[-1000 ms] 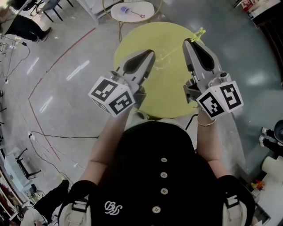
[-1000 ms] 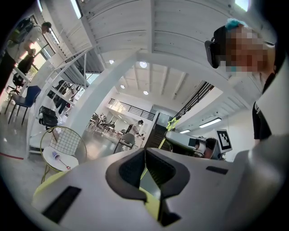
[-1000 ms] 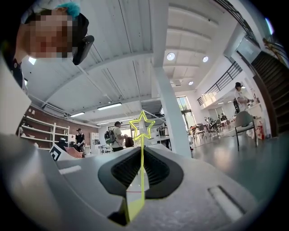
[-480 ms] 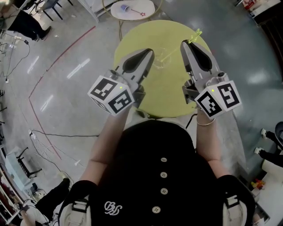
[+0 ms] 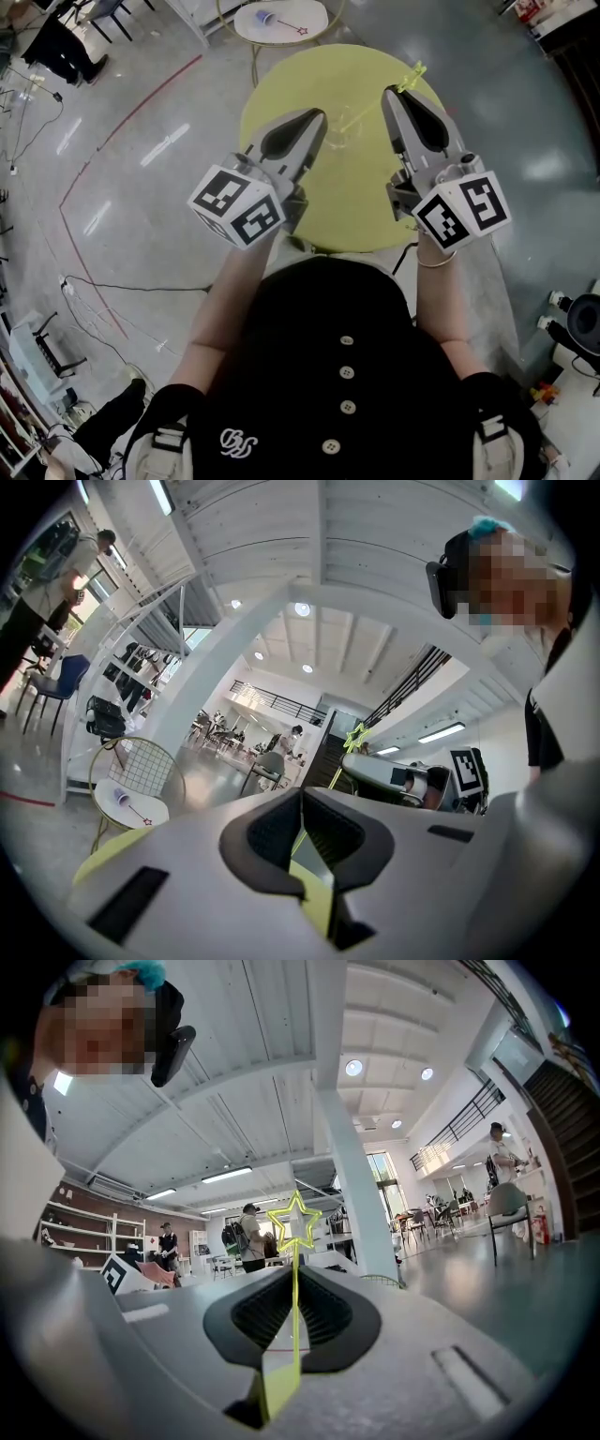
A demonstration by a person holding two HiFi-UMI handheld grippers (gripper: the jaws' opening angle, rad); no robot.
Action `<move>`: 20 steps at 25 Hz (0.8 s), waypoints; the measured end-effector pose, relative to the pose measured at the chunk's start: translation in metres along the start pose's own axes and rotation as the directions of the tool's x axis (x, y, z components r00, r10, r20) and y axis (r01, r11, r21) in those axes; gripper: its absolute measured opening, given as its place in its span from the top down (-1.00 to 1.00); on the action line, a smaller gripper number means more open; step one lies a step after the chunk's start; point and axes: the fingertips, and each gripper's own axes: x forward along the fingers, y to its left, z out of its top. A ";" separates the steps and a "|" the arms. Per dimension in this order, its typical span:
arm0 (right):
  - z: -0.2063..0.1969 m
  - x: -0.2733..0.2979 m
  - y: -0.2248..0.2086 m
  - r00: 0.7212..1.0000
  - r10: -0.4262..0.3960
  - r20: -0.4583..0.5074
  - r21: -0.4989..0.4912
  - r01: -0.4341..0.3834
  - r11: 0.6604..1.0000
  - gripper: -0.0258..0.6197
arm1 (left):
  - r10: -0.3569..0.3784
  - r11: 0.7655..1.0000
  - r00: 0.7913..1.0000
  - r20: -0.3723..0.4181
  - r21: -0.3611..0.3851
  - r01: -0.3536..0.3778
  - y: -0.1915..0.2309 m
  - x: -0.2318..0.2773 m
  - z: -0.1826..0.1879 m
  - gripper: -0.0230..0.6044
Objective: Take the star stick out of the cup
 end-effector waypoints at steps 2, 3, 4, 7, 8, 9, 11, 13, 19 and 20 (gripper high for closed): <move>-0.001 0.000 0.000 1.000 -0.001 0.000 -0.001 0.001 1.000 0.87 | 0.001 1.000 1.000 -0.002 0.002 -0.001 0.000 0.001 0.000 0.86; -0.001 0.000 -0.001 1.000 -0.001 0.000 0.000 0.001 1.000 0.87 | 0.000 1.000 1.000 -0.003 0.004 0.000 0.000 0.001 0.000 0.86; -0.002 0.000 -0.001 1.000 -0.002 -0.001 0.000 0.002 1.000 0.87 | 0.000 1.000 1.000 -0.004 0.006 0.000 0.000 0.001 0.000 0.86; -0.004 0.000 -0.002 1.000 -0.002 -0.004 0.002 0.002 1.000 0.87 | 0.002 1.000 1.000 -0.006 0.007 -0.002 0.001 0.002 -0.001 0.86; -0.004 0.000 -0.001 1.000 -0.001 -0.005 0.003 0.001 1.000 0.87 | 0.003 1.000 1.000 -0.005 0.006 -0.003 0.001 0.002 0.000 0.86; -0.003 0.000 -0.001 1.000 0.000 -0.006 0.003 0.000 1.000 0.87 | 0.005 1.000 1.000 -0.004 0.006 -0.005 0.002 0.002 0.000 0.86; -0.004 0.000 -0.002 1.000 -0.002 -0.007 0.003 0.002 1.000 0.87 | 0.006 1.000 1.000 -0.002 0.004 -0.006 0.003 0.003 0.001 0.86; -0.005 0.000 -0.003 1.000 -0.005 -0.008 0.005 0.005 1.000 0.87 | 0.006 1.000 1.000 -0.001 0.003 -0.006 0.003 0.003 0.001 0.86; -0.004 -0.001 -0.004 1.000 -0.015 -0.009 0.001 0.015 1.000 0.87 | 0.002 1.000 1.000 -0.006 0.000 -0.002 0.004 0.001 0.000 0.86; -0.004 -0.002 -0.005 1.000 -0.019 -0.011 -0.002 0.019 1.000 0.87 | 0.002 1.000 1.000 -0.005 -0.002 -0.002 0.004 0.001 0.000 0.86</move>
